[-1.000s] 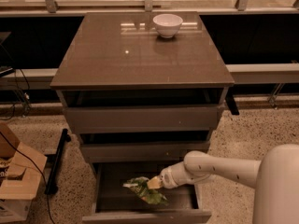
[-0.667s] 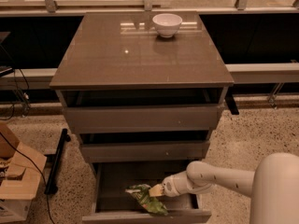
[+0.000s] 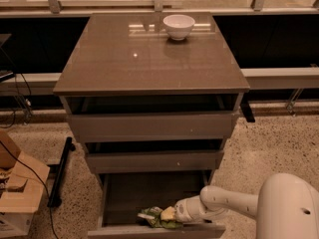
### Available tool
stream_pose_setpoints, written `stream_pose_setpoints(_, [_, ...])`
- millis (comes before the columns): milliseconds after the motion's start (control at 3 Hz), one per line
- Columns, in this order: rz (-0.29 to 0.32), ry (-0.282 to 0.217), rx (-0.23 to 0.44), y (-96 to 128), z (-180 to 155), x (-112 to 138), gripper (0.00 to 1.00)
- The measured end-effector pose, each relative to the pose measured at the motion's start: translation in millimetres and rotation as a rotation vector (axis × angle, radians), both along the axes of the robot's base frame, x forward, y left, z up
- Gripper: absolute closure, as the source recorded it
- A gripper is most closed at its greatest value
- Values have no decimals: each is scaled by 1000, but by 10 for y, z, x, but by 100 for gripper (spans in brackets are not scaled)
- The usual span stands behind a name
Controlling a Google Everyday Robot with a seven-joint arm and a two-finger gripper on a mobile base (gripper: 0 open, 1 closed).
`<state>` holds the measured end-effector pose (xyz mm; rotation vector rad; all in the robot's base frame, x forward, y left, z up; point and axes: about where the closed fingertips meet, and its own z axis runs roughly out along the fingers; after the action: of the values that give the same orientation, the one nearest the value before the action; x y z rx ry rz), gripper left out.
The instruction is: Place green jalapeno chip bag into bottom drawer
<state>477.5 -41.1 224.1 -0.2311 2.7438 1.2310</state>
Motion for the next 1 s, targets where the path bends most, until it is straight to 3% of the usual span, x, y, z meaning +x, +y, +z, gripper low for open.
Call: stream_pose_setpoints(1000, [11,4,5,60,-8,-33,0])
